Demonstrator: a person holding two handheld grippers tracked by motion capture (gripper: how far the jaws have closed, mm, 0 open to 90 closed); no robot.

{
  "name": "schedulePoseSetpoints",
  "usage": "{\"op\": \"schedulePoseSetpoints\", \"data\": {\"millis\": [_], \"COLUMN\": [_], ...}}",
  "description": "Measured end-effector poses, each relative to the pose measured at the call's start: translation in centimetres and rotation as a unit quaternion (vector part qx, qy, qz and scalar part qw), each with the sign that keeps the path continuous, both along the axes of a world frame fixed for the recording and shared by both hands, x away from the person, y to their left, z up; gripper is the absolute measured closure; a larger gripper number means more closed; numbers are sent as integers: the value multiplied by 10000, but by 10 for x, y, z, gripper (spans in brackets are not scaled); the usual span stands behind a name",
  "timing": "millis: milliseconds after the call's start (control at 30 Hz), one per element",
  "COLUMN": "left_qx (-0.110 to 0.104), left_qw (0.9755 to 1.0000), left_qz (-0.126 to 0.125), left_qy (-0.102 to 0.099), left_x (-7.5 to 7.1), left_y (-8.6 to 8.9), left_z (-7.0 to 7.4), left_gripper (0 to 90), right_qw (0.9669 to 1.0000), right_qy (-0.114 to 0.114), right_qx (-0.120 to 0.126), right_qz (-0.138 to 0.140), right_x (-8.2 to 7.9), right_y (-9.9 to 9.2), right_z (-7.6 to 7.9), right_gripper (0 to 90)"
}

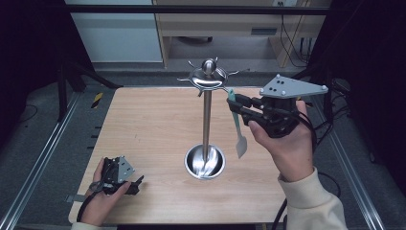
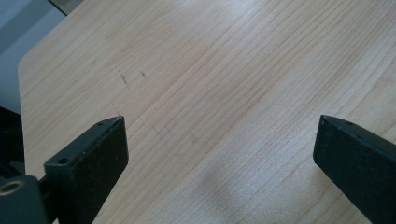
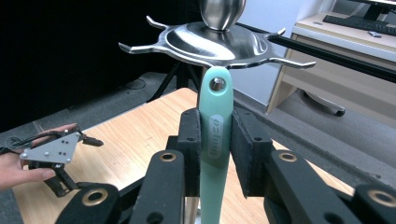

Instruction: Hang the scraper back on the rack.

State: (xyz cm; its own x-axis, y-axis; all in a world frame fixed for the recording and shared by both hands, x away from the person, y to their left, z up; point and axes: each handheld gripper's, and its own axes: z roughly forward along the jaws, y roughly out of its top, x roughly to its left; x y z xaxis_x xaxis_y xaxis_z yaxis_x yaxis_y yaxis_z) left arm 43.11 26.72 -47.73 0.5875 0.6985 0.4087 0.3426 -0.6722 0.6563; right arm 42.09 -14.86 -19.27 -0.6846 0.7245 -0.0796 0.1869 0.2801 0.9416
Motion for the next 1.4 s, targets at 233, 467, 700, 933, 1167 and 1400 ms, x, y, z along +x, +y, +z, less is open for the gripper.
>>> {"op": "schedulePoseSetpoints", "data": {"millis": [233, 467, 700, 933, 1167, 1400], "left_qx": [5, 11, 4, 36, 11, -84], "left_qw": [10000, 10000, 10000, 10000, 10000, 9999], "left_qz": [-4, -16, 3, 2, 22, 37], "left_qy": [-4, -4, -4, -12, -27, -93], "left_x": [0, 0, 0, 0, 0, 0], "left_y": [0, -1, 0, 0, 1, 3], "left_z": [0, 0, 0, 0, 1, 3], "left_gripper": [30, 30, 30, 30, 30, 30], "right_qw": [10000, 9999, 9999, 9998, 9998, 9996], "right_qy": [30, 13, -5, -36, -30, -75], "right_qx": [48, 68, 112, 202, 199, 238], "right_qz": [-38, -73, -61, -48, -8, -124], "right_x": [6, 9, 8, 8, 8, 4], "right_y": [5, 8, 8, 7, 5, -4], "right_z": [-3, -4, -6, -8, -10, -11], "right_gripper": [742, 742, 741, 736, 712, 609]}}
